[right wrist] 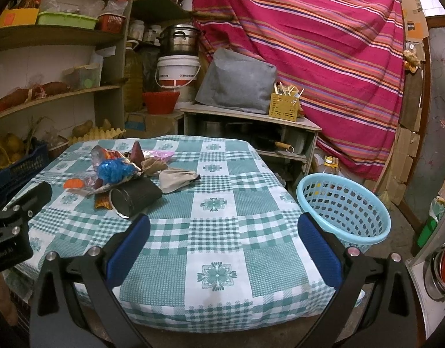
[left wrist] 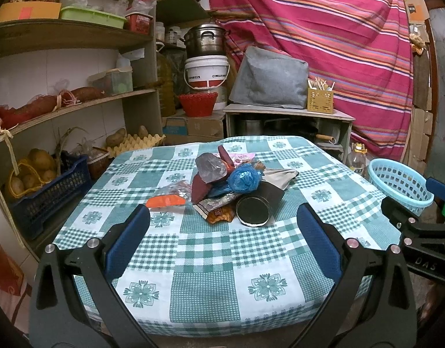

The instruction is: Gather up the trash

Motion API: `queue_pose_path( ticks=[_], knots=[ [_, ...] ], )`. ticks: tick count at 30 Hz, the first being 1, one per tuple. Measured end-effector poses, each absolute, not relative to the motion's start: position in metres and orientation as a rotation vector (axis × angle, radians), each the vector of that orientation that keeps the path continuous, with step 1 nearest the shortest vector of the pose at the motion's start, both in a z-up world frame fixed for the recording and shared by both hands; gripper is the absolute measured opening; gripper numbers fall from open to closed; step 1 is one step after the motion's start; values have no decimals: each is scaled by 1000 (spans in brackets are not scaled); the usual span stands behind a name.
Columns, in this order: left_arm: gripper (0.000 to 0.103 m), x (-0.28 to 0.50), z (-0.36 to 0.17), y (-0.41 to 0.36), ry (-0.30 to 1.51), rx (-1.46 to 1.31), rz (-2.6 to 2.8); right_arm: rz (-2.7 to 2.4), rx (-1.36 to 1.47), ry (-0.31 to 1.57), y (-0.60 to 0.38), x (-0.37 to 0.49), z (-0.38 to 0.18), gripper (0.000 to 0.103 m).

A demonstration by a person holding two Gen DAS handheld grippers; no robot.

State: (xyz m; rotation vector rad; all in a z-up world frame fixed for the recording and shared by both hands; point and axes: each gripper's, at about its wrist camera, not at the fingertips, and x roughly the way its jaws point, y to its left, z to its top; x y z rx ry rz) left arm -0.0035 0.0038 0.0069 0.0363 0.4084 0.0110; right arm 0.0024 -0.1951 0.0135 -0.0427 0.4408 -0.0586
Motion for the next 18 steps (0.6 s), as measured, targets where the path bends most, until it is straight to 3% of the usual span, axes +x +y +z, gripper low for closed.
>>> queue_pose_path(
  ticks=[18],
  knots=[
    [98,-4,4,0,409,38,3,-58,-41,428,-193,0,17,99]
  ],
)
